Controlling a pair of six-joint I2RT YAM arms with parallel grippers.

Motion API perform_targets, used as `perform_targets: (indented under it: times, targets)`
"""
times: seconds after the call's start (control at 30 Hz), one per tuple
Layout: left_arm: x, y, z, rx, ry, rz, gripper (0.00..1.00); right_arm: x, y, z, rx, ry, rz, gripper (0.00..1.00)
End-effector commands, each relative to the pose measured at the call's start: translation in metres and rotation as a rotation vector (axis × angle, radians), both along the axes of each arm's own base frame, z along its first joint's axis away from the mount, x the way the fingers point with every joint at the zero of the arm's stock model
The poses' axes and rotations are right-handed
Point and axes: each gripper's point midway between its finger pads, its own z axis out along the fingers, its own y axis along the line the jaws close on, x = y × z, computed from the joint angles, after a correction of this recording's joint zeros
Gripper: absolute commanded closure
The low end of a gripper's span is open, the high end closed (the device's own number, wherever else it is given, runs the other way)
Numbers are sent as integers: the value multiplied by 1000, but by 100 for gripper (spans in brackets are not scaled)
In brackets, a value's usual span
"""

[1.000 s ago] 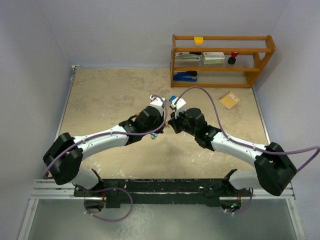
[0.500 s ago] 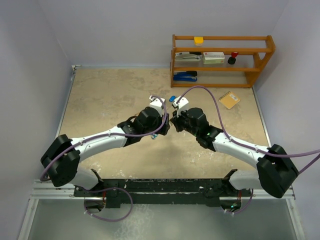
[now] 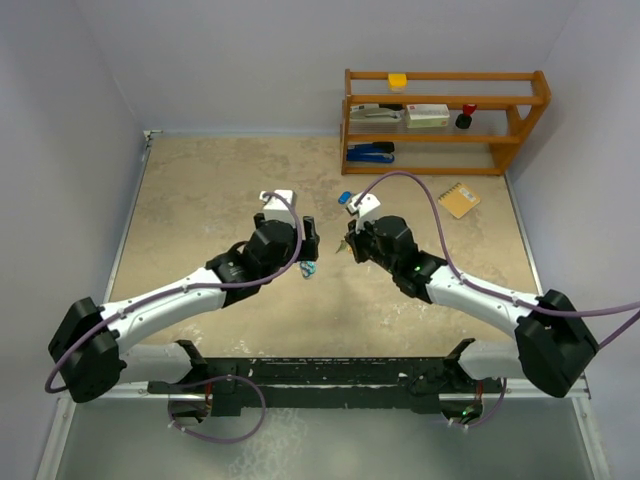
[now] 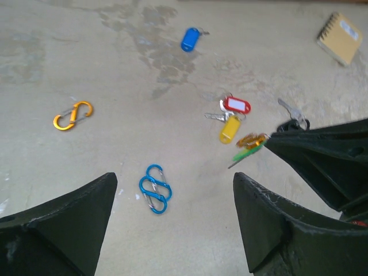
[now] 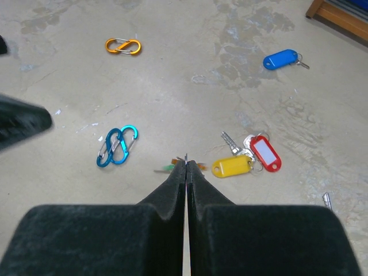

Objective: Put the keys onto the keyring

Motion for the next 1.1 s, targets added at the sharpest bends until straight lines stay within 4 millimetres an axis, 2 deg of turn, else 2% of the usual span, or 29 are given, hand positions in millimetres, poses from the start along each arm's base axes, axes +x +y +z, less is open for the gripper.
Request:
perform_targets:
  times: [0.0,0.17,0.37,0.5,0.8,1.07]
  targets:
    - [12,38,21,-48,-72,210,20,4,-13,15,8,-38,-67,100]
    - [14,53,11,-22,-48,277,19,9,-43,11,-16,-7,-249,100]
    - [16,54,7,-27,-39,288,18,4,-94,-10,-61,79,-473,100]
    - [17,55,5,-31,-39,293,18,-1,-117,-25,-71,124,-552,100]
    - [18,59,3,-28,-38,311,18,-4,-148,-52,-96,205,-645,100]
    - [20,61,-1,-26,-33,316,18,-5,-162,-63,-103,249,-683,100]
